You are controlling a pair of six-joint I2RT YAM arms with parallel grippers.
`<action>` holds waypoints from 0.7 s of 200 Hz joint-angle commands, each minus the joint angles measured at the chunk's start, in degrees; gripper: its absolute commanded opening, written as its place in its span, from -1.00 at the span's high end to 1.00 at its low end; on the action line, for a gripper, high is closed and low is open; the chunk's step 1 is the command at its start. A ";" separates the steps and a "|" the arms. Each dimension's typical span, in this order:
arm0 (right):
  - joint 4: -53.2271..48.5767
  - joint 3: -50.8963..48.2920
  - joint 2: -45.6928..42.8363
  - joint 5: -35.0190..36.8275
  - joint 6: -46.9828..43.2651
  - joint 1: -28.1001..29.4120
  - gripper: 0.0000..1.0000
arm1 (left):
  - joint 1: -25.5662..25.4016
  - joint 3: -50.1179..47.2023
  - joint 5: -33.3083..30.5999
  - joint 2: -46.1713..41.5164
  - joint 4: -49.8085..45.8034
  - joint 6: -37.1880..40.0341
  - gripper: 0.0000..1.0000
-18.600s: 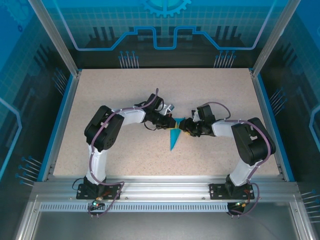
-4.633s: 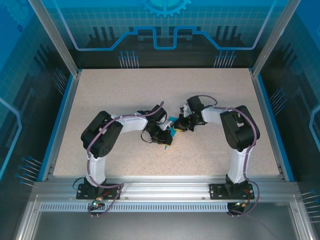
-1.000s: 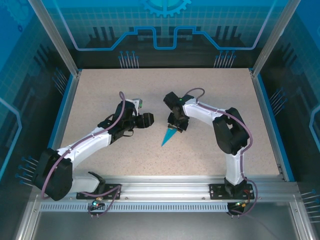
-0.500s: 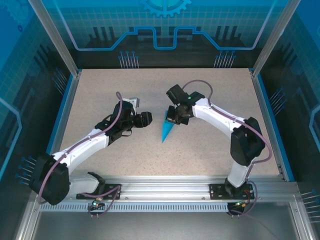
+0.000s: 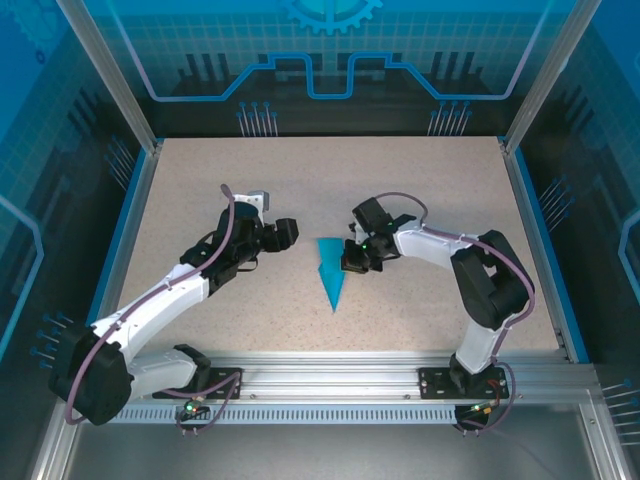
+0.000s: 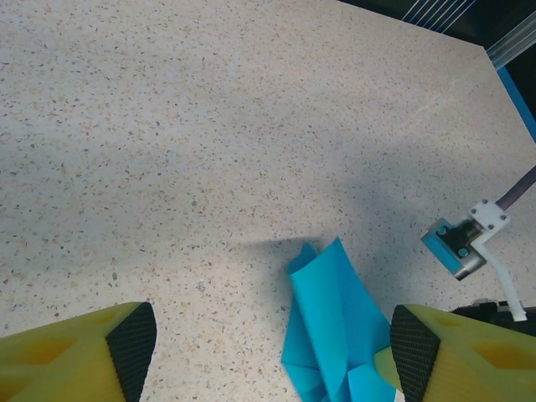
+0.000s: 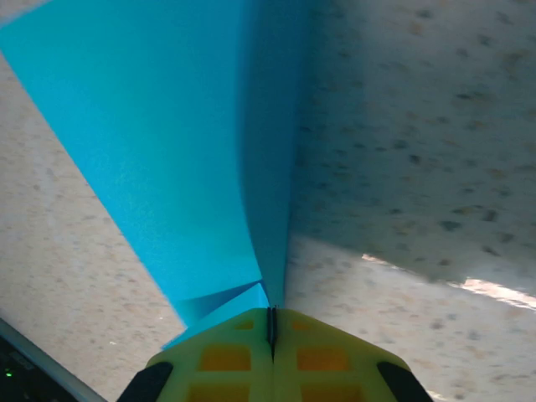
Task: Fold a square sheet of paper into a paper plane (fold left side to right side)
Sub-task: Turn over the paper plane at the center of the table.
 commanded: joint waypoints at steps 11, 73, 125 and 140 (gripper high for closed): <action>2.90 -2.45 -1.21 -1.04 -4.44 -2.46 1.00 | 0.50 -0.46 -0.71 0.21 -1.18 0.53 -0.55; -1.87 -3.43 -1.54 4.50 -8.08 -5.33 1.00 | 0.49 0.42 0.30 2.14 -0.73 0.21 -0.57; -5.99 -2.68 -2.11 9.99 -9.66 -6.17 1.00 | 0.55 0.48 0.62 2.78 -0.51 0.17 -0.59; -5.54 -3.17 -2.82 10.04 -9.87 -6.48 0.95 | 0.53 0.41 0.62 2.78 -0.43 0.27 -0.60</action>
